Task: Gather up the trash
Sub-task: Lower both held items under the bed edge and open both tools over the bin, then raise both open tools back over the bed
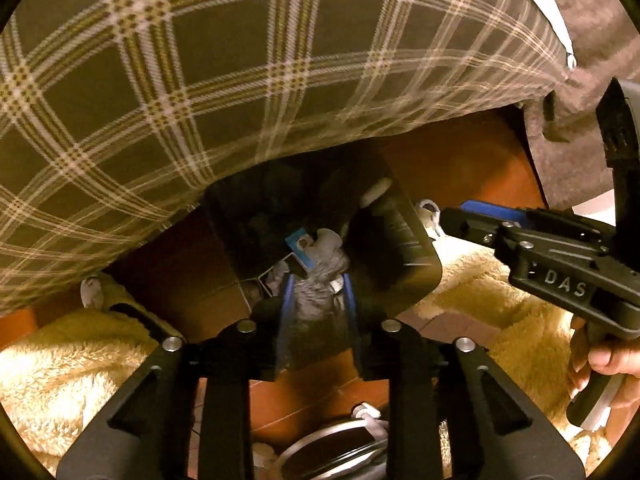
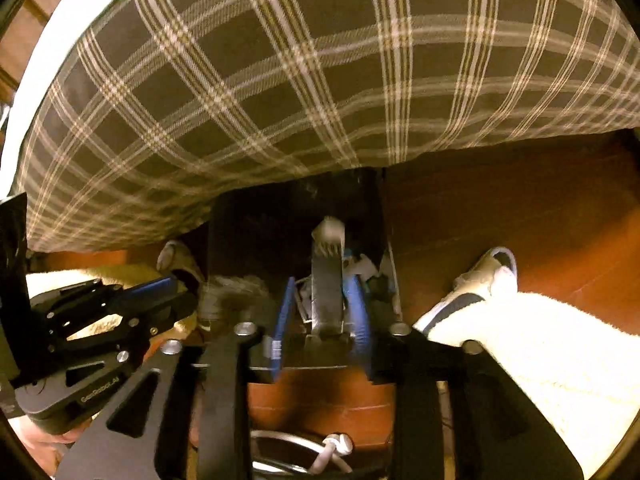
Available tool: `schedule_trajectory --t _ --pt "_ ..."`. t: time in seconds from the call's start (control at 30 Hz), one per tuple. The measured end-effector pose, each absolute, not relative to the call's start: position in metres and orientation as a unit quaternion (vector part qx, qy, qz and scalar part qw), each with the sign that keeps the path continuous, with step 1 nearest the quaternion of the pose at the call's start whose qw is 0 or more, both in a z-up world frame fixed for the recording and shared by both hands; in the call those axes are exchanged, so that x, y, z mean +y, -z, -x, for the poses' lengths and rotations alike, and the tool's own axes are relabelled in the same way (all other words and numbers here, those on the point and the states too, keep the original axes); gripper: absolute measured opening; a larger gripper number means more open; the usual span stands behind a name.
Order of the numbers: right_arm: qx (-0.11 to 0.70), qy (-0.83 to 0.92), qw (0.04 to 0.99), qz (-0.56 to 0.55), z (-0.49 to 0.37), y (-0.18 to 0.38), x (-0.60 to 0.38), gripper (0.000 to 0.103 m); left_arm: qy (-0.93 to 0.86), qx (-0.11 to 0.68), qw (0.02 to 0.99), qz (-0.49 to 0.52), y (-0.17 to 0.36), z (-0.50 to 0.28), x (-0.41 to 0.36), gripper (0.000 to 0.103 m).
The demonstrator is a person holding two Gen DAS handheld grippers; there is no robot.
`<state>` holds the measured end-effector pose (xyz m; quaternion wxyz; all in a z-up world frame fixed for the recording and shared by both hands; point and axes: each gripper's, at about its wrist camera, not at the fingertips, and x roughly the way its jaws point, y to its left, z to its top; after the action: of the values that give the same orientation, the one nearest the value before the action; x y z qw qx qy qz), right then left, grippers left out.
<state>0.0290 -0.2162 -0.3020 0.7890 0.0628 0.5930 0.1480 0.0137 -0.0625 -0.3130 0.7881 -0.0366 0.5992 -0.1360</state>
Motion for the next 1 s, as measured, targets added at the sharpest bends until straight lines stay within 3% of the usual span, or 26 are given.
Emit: schedule_trajectory --t 0.07,0.23,0.3,0.47,0.7,1.0 --pt "0.584 -0.142 0.797 -0.059 -0.03 0.295 -0.219 0.041 0.129 0.595 0.792 0.037 0.308 -0.013 -0.059 0.044" --pt "0.551 -0.129 0.822 -0.061 -0.03 0.269 -0.228 0.058 0.121 0.569 0.813 0.027 0.277 -0.011 -0.054 0.062" --pt "0.528 -0.119 0.838 -0.06 -0.031 0.25 -0.232 0.075 0.122 0.555 0.822 0.024 0.261 -0.011 -0.053 0.07" --pt "0.468 -0.114 0.874 -0.059 -0.034 0.198 -0.241 0.09 0.128 0.508 0.852 0.026 0.208 -0.012 -0.047 0.091" --pt "0.392 -0.125 0.91 -0.051 -0.06 0.123 -0.249 0.097 0.126 0.452 0.883 0.027 0.142 -0.034 -0.032 0.095" --pt "0.364 -0.14 0.92 -0.051 -0.117 0.085 -0.243 0.097 0.101 0.423 0.9 0.03 0.1 -0.093 -0.013 0.095"
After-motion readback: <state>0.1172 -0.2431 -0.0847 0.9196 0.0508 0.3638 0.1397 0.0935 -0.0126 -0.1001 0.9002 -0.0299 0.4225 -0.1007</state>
